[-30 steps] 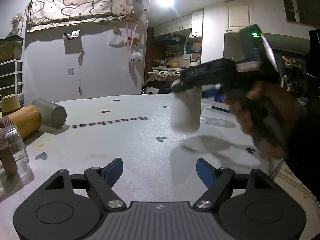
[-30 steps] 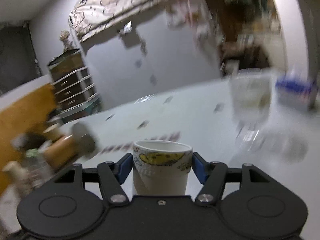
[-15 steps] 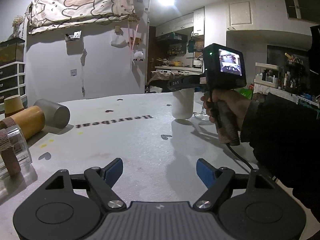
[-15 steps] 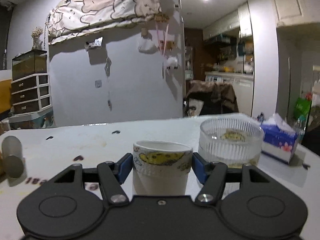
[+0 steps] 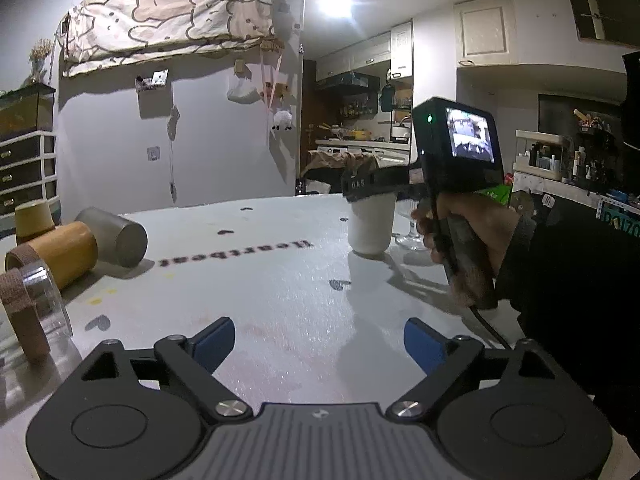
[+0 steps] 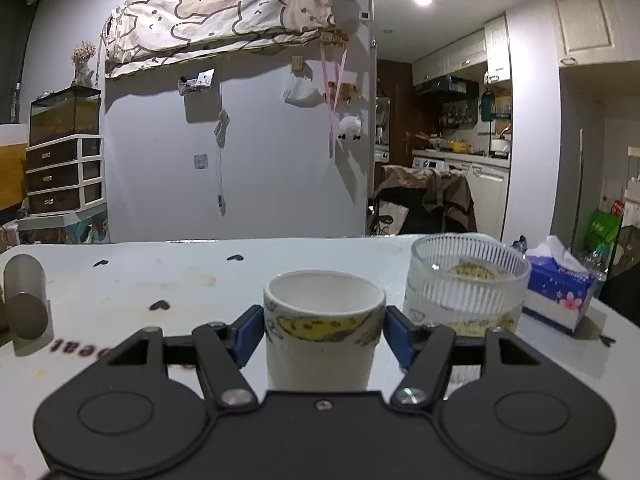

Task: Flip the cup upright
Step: 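Rotate the white cup upright with the right gripper and lower it beside the glass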

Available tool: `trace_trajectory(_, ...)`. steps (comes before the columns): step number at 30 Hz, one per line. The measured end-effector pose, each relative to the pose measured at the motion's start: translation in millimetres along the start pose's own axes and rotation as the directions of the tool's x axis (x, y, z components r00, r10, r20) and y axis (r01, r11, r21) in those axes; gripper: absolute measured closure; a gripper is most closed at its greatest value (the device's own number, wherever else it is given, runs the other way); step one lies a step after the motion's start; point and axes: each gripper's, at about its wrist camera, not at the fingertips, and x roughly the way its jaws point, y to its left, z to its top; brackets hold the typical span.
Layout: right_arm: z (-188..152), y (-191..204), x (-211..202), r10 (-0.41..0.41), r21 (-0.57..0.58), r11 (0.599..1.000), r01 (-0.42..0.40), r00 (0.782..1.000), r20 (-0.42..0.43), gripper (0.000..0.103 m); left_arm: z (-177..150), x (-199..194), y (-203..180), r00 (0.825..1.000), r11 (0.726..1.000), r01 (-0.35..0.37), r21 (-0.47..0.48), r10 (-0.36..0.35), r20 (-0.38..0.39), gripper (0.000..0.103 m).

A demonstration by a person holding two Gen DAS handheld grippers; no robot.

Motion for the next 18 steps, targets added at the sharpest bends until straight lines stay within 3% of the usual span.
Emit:
trace_trajectory(5, -5, 3, 2, 0.007, 0.003, 1.0, -0.006, 0.999, -0.034, 0.036, 3, 1, 2, 1.0, 1.0, -0.003, -0.003, 0.003, 0.005, 0.011)
trace_trajectory(10, -6, 1, -11, 0.025, 0.021, 0.999, -0.025, 0.999, -0.042, 0.028, 5, 0, 5, 1.0, 1.0, -0.009, -0.018, 0.009, 0.012, 0.011)
trace_trajectory(18, -8, -7, -89, 0.098, 0.056, 0.993, -0.099, 0.995, 0.034, 0.022, 18, -6, 13, 0.998, 0.998, -0.043, -0.049, 0.045, 0.042, 0.007)
